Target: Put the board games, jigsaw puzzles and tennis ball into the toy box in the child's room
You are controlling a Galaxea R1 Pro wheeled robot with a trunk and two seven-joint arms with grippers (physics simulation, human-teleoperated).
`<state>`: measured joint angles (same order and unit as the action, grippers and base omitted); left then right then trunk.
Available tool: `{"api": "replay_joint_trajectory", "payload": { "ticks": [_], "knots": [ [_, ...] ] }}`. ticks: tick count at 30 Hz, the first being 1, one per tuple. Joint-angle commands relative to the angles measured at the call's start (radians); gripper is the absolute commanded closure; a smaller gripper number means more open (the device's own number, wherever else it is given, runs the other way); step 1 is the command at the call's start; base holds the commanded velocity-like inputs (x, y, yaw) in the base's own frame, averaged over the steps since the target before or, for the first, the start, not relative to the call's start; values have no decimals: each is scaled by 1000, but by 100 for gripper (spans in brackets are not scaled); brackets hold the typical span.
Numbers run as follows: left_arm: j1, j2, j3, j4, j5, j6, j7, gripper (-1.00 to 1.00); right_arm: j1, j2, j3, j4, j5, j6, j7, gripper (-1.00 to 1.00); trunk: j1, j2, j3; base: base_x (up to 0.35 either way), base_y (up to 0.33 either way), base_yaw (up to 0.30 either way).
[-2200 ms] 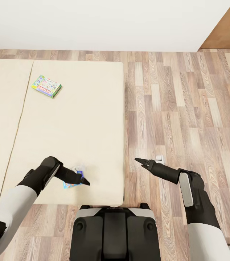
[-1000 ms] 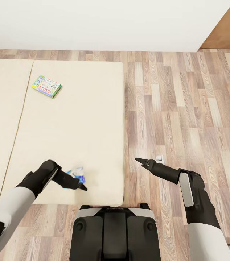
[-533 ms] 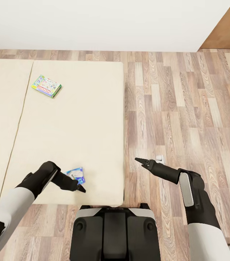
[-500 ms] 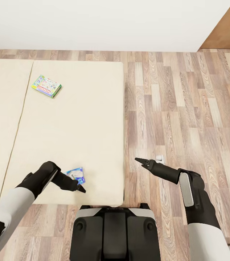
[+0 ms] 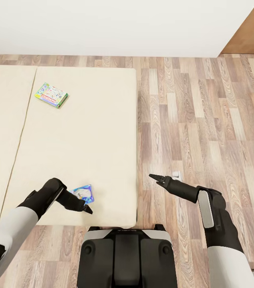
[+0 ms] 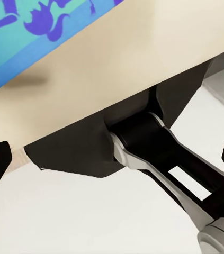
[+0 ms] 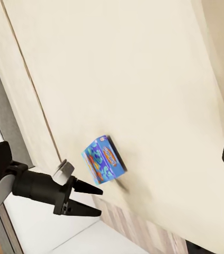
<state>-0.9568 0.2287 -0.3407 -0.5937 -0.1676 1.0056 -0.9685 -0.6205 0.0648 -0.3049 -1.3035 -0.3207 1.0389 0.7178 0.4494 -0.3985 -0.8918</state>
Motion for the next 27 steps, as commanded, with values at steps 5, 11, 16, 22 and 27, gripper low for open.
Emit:
{"api": "replay_joint_trajectory", "payload": {
  "ticks": [5, 11, 16, 22, 27],
  "knots": [
    [0, 3, -1, -1, -13, -13, -8, -100, -1, 1, -2, 0, 7, 4, 8, -100, 1, -2, -1, 0, 0, 0],
    [0, 4, 2, 17, -17, -47, -4, -100, -1, 1, -2, 0, 7, 4, 8, -100, 1, -2, -1, 0, 0, 0],
    [0, 4, 8, 43, -19, -71, 3, -100, -1, 1, -3, 0, 7, 4, 8, -100, 1, -2, -1, 0, 0, 0],
    [0, 4, 11, 55, -19, -90, 15, -100, -1, 1, -3, 0, 7, 5, 8, -100, 1, -2, -1, 0, 0, 0],
    [0, 4, 12, 58, -20, -95, 48, -100, -1, 1, -3, 0, 8, 4, 8, -100, 1, -2, -1, 0, 0, 0]
  ]
}}
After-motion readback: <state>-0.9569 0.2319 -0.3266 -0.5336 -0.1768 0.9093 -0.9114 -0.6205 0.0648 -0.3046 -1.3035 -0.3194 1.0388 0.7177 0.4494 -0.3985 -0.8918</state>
